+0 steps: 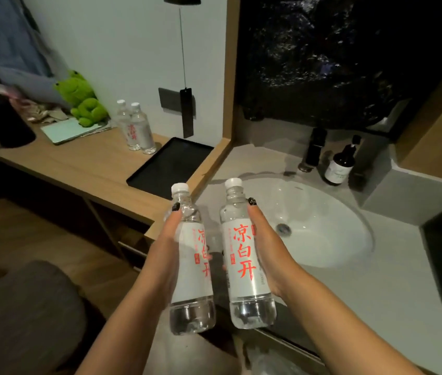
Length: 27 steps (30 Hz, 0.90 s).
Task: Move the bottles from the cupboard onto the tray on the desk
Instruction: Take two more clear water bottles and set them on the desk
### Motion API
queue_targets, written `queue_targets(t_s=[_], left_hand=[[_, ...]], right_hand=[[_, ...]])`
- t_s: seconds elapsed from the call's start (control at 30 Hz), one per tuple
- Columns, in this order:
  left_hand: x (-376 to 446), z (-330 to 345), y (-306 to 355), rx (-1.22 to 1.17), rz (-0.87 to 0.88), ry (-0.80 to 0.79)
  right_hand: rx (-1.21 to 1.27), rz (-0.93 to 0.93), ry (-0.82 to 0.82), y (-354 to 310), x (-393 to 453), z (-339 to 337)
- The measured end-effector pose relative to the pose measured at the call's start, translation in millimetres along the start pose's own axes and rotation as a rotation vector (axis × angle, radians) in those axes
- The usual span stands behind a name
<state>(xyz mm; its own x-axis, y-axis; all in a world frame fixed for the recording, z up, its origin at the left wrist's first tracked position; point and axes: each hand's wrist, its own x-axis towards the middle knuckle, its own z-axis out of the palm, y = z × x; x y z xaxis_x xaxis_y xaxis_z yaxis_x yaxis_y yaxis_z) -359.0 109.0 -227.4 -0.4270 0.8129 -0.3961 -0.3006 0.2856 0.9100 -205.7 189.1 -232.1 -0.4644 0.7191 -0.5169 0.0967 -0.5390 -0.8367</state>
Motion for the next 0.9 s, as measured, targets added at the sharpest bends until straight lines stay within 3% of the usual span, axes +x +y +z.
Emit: queue_targets(t_s=[0.2, 0.37, 0.9], left_hand=[[34.3, -94.4, 26.4, -0.023, -0.131, -0.074], [61.7, -152.4, 37.1, 0.033, -0.117, -0.093], [196.1, -237.8, 79.2, -0.108, -0.195, 0.009]], right_hand=[[0.039, 0.022, 0.002, 8.0, 42.8, 97.2], [0.054, 0.051, 0.002, 9.5, 75.1, 150.4], [-0.096, 0.072, -0.088, -55.1, 216.1, 236.9]])
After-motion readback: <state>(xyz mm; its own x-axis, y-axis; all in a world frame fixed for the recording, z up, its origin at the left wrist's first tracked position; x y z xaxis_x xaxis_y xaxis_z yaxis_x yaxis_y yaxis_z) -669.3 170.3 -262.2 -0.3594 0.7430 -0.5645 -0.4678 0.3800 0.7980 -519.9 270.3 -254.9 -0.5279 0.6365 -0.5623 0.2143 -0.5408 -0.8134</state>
